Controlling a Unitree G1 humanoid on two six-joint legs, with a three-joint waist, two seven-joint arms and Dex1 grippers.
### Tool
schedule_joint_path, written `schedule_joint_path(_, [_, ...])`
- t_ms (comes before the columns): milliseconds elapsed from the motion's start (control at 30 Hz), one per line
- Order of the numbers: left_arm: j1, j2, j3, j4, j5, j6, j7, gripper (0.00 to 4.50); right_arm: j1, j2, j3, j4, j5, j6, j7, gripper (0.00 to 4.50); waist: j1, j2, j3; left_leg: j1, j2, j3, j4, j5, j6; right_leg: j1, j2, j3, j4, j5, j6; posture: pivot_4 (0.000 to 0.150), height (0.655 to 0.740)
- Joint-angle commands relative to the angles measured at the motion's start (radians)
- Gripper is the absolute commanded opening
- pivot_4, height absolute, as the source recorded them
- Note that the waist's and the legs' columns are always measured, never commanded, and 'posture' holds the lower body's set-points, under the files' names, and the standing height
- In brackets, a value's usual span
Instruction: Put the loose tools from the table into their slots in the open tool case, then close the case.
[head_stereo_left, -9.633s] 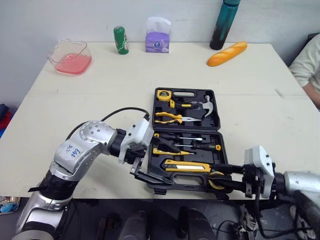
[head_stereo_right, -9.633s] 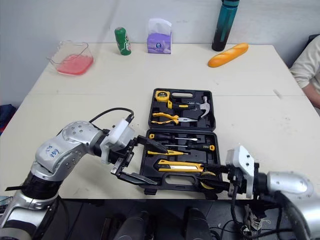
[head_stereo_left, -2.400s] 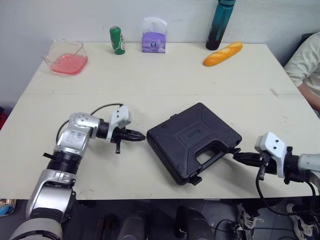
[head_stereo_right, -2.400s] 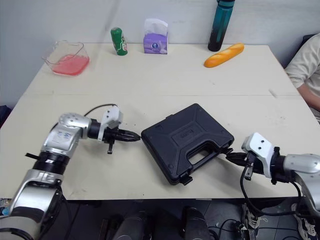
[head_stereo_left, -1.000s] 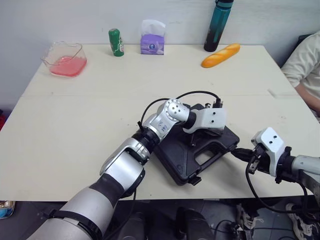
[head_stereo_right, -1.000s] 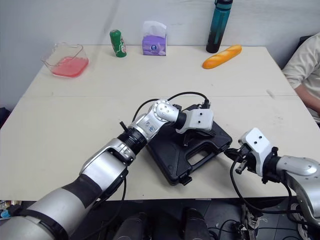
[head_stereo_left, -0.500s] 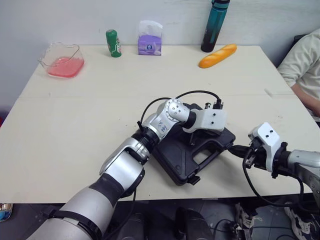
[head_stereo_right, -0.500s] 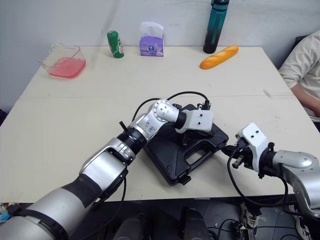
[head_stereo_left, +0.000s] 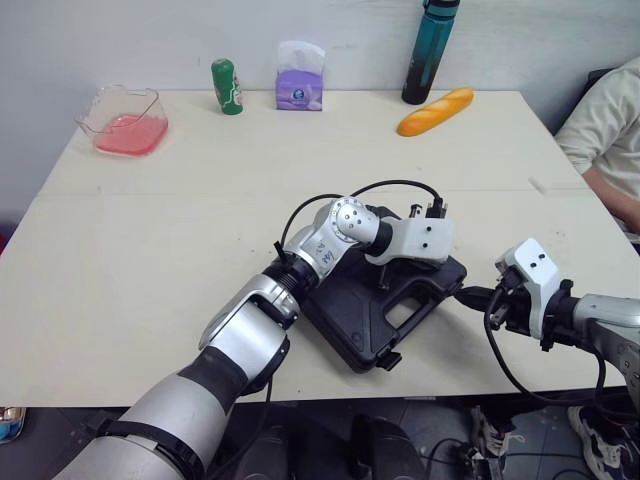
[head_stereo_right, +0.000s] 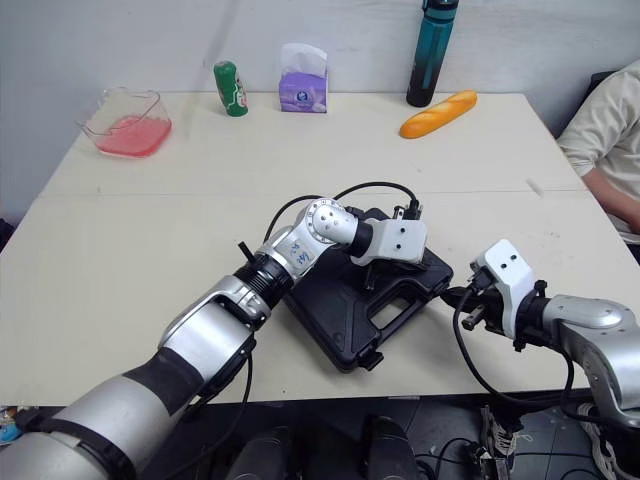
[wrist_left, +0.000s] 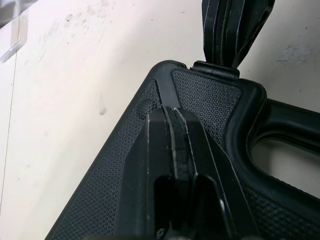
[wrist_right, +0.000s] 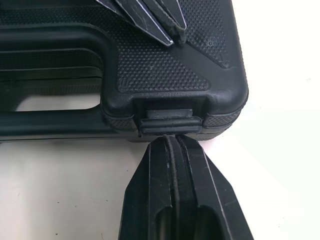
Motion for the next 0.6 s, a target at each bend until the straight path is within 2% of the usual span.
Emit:
schedule_joint_path(33, [0.086,-0.035,-0.102,0.072,0.085,0.016,-0.045,0.00,-0.091,0.010,-0.056,-0.091,0.062,-0.047,0.000,0.05,0.000,0.000,0.000,0.000,0.000,0.000,0.000,0.000,0.000,0.000,0.000,0.000,0.000,0.000,0.000,0.150,0.7314])
schedule_joint_path(300, [0.093,-0.030,-0.106,0.069,0.090,0.012,-0.047,0.00,-0.140,0.004,-0.051,-0.109,0.080,-0.013,0.000,0.05,-0.003,0.000,0.000,0.000,0.000,0.000,0.000,0.000,0.000,0.000,0.000,0.001,0.000,0.000,0.000,0.150,0.7314])
schedule_joint_path(433, [0.095,-0.030,-0.105,0.066,0.093,0.010,-0.047,0.00,-0.145,-0.001,-0.047,-0.109,0.078,-0.010,-0.003,0.05,0.001,0.007,-0.006,0.000,0.000,0.000,-0.002,0.000,0.000,0.000,0.000,0.001,-0.001,0.000,0.000,0.150,0.7314])
schedule_joint_path(600, [0.092,-0.029,-0.094,0.069,0.095,0.011,-0.042,0.00,-0.117,-0.023,-0.054,-0.111,0.080,-0.013,-0.008,0.05,0.026,0.001,-0.009,-0.001,0.000,-0.005,-0.003,-0.001,-0.001,0.002,0.000,-0.003,-0.001,-0.001,-0.002,0.150,0.7314])
